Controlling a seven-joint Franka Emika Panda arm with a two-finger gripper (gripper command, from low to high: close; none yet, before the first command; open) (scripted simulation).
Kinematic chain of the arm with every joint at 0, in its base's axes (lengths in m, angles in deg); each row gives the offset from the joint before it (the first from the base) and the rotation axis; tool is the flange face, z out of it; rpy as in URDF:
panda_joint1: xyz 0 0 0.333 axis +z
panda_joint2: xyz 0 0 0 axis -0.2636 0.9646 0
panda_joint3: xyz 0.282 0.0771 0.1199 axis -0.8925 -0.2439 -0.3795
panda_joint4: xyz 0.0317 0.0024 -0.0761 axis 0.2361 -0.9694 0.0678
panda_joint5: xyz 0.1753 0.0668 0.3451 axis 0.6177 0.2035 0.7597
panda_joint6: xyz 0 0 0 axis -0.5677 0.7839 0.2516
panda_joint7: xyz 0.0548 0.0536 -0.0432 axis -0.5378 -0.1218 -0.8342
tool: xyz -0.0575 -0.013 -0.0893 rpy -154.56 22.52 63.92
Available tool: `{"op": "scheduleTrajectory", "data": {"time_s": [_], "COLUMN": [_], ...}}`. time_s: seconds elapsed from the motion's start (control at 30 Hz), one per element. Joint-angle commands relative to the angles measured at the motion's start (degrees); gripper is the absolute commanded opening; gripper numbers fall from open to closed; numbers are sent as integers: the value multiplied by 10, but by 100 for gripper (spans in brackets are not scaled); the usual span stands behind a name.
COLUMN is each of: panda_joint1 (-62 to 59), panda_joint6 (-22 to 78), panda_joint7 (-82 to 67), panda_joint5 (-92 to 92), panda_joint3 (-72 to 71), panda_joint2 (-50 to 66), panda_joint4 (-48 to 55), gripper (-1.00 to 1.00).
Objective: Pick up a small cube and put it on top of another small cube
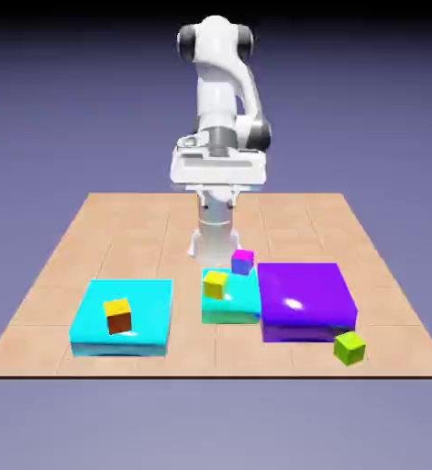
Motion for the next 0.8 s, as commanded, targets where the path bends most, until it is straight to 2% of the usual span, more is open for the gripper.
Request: {"op": "scheduleTrajectory", "data": {"time_s": [0.0, 0.77], "panda_joint1": [1, 25], "panda_joint6": [12, 292], "panda_joint7": [7, 177], "panda_joint5": [-7, -170], "panda_joint3": [-10, -228], "panda_joint2": [21, 498], "panda_joint4": [15, 356], "gripper": [0, 0]}}
